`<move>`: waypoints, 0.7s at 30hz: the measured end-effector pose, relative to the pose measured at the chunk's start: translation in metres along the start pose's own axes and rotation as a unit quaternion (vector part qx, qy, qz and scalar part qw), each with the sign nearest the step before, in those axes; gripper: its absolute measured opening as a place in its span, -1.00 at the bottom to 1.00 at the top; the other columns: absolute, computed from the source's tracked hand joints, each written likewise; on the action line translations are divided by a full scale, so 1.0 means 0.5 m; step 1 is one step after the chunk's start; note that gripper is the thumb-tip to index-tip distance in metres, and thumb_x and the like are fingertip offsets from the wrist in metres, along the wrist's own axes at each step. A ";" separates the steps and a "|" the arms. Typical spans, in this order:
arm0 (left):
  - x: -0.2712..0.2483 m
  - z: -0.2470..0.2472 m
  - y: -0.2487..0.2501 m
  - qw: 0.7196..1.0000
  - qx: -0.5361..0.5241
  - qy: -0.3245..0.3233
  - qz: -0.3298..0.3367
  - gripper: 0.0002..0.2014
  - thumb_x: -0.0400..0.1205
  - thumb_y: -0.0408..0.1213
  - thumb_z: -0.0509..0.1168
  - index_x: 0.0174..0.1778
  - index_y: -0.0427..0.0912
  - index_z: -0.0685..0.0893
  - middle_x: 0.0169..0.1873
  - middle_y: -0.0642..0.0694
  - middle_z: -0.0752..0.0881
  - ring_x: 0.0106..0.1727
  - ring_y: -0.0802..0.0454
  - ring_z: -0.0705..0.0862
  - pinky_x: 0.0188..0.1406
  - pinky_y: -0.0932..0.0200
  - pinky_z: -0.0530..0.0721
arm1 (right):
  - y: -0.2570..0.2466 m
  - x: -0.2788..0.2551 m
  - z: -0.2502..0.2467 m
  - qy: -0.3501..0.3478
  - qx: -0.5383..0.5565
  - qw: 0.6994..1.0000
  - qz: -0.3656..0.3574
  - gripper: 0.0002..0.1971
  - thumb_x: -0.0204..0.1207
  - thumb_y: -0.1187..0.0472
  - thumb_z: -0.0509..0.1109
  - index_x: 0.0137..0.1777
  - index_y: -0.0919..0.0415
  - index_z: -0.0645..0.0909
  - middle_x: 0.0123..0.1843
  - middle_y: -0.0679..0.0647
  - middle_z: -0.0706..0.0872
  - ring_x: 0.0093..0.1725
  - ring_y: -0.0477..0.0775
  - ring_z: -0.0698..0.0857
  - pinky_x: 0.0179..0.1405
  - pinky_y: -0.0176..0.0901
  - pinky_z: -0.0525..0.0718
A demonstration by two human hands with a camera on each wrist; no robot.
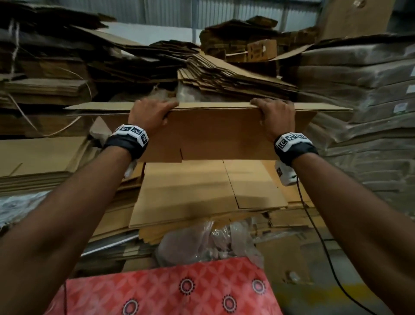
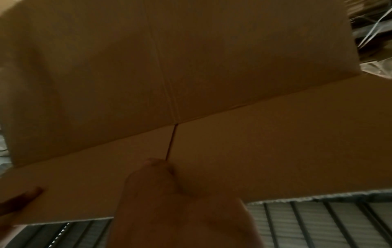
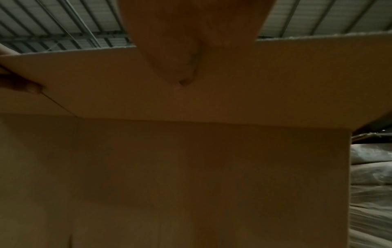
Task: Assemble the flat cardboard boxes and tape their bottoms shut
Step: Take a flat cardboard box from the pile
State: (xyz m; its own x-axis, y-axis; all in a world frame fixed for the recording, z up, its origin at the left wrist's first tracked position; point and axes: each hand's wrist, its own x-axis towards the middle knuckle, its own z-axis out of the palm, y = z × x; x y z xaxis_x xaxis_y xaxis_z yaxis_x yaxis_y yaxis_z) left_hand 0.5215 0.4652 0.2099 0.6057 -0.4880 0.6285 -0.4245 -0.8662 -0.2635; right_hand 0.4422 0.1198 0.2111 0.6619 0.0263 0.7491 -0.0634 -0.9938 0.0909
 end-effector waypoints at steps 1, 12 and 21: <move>0.011 0.020 0.003 1.000 -0.007 0.010 0.004 -0.50 0.64 -0.34 0.37 0.53 0.01 0.56 0.13 -0.30 0.76 0.03 -0.37 0.74 -0.19 -0.24 0.72 | 0.008 0.008 0.021 0.015 0.007 1.000 0.001 -0.40 0.47 0.36 0.54 0.51 -0.02 0.61 0.42 0.10 0.74 0.36 0.29 0.69 0.45 0.41 0.42; -0.078 0.435 0.148 0.979 0.084 -0.183 0.006 -0.37 0.77 -0.17 0.12 0.77 0.16 0.08 0.67 -0.20 0.34 0.57 -0.36 0.35 0.40 -0.26 0.46 | 0.075 -0.169 0.439 -0.196 0.106 0.973 0.065 -0.20 0.50 0.55 0.30 0.65 -0.17 0.44 0.68 0.02 0.48 0.67 0.15 0.38 0.67 0.47 0.10; -0.261 0.642 0.250 0.925 0.044 -0.376 -0.025 -0.54 0.81 -0.28 0.01 0.65 0.10 0.24 0.34 -0.15 0.68 0.30 -0.20 0.64 -0.01 -0.09 0.63 | 0.074 -0.387 0.643 -0.370 0.054 0.925 0.067 -0.32 0.68 0.41 0.18 0.66 -0.29 0.33 0.55 0.00 0.61 0.47 0.31 0.52 0.51 0.53 0.26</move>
State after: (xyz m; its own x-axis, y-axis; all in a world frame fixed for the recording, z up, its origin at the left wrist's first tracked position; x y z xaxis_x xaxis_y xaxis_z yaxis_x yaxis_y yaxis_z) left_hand 0.6055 0.3862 -0.1397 0.9340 -0.3553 -0.0362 -0.3471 -0.8791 -0.3268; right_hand 0.5517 0.0435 -0.1414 0.9860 -0.1395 0.0915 -0.1337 -0.9888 -0.0670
